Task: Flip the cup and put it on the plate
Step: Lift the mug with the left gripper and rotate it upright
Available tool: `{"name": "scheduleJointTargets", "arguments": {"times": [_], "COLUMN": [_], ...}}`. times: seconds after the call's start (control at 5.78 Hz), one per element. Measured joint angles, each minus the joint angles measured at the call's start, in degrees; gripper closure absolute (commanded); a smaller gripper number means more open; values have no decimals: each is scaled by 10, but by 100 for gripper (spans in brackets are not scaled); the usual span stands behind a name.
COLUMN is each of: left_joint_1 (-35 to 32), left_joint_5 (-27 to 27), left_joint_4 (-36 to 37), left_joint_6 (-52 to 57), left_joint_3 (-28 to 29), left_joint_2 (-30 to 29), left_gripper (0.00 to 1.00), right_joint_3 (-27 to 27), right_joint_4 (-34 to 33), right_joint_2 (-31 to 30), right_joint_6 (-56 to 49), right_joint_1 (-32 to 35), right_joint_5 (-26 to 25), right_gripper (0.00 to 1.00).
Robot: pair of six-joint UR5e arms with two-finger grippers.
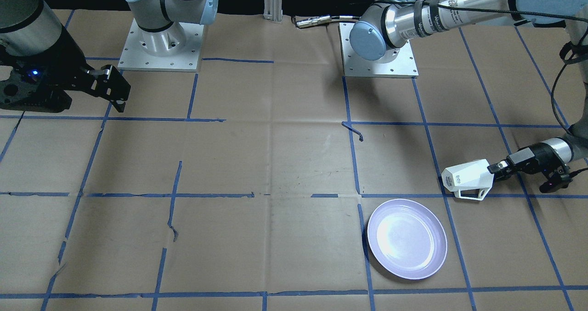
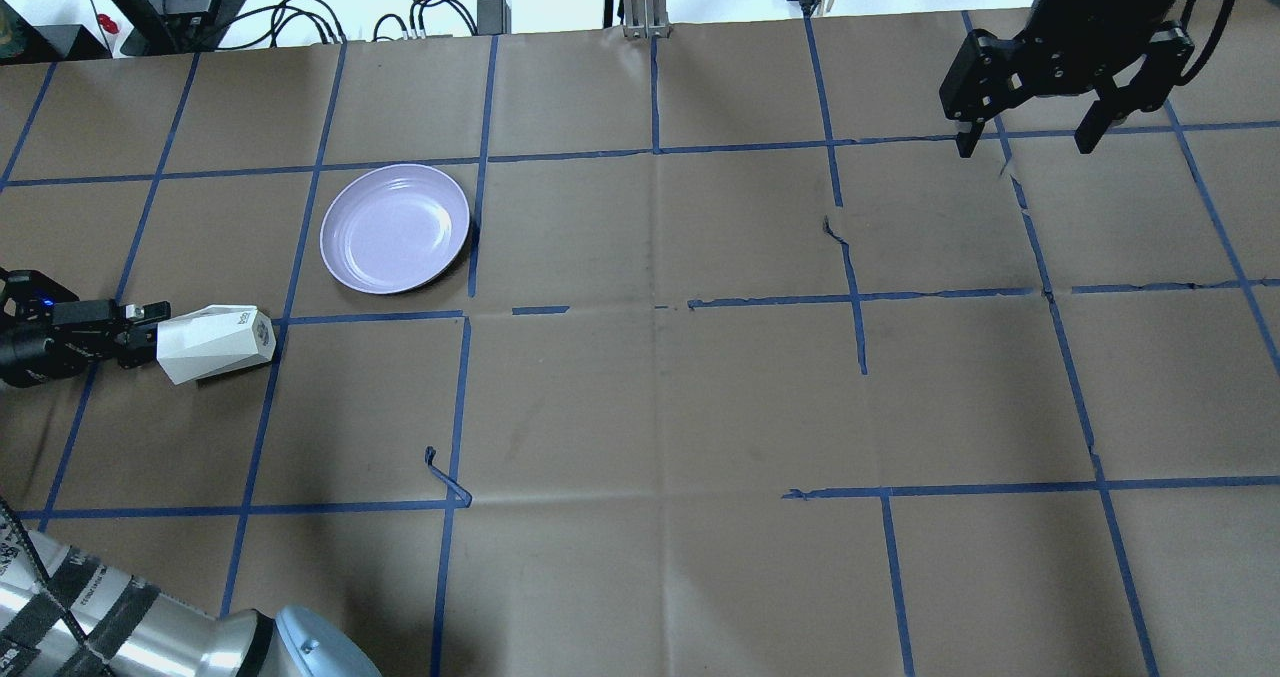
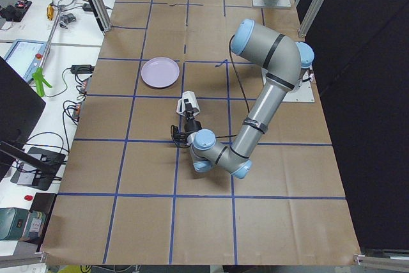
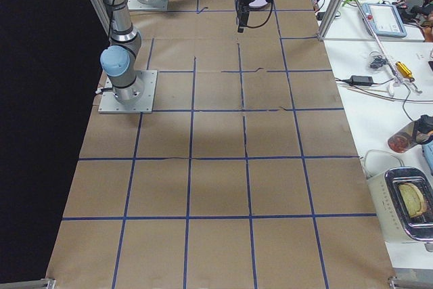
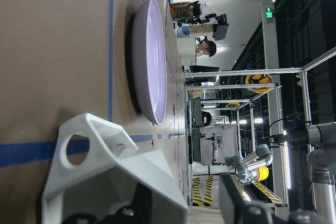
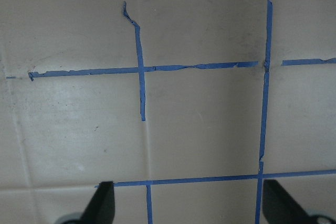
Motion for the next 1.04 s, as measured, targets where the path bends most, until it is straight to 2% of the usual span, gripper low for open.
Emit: {"name": "scheduleJointTargets", "arguments": {"times": [0.52,1.04], "left_joint_1": [-1,1], "left_joint_5": [-4,-7], "left_joint_4": [-33,-65], "left_joint_6": [2,-121], "left_joint_3": [7,14], "left_joint_2": [15,163], "left_gripper": [100,100], "right_joint_3": [0,0], "right_joint_4": [0,0], "right_joint_2": [0,0], "right_joint_6": [0,0], "right_joint_1": [0,0], "right_joint_5": [0,0], "right_gripper": [0,0]}}
